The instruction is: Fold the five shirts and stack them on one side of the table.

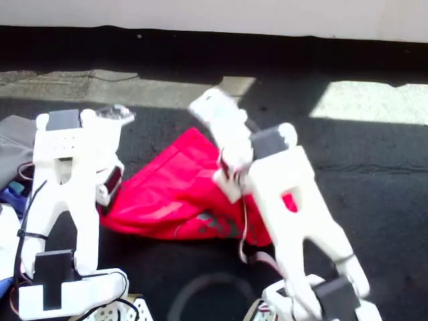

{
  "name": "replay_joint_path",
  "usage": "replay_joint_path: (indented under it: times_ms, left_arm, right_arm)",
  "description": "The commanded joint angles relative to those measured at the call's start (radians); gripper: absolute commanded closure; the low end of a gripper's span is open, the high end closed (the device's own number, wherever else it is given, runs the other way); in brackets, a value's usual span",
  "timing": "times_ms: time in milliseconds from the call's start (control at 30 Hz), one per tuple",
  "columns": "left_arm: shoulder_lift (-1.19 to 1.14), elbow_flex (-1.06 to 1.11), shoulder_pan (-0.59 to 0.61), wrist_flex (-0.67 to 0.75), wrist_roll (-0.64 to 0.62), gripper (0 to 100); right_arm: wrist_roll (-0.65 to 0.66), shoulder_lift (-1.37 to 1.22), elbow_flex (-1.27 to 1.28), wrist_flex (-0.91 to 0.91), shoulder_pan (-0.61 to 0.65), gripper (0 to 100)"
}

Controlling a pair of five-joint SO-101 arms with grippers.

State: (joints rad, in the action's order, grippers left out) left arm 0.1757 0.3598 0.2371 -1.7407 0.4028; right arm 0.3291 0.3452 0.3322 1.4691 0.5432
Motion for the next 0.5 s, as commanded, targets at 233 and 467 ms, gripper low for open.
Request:
replay_joint_path:
  times_ms: [233, 467]
  left_arm:
    - [0.019, 0.108, -0.012, 0.008, 0.009, 99]
    - [0.019, 0.082, -0.012, 0.009, 0.009, 99]
  right_arm:
    - [0.006, 0.432, 0.452, 0.025, 0.044, 85.4]
    - [0.011, 0.538, 0.255, 0.076, -0.148, 77.5]
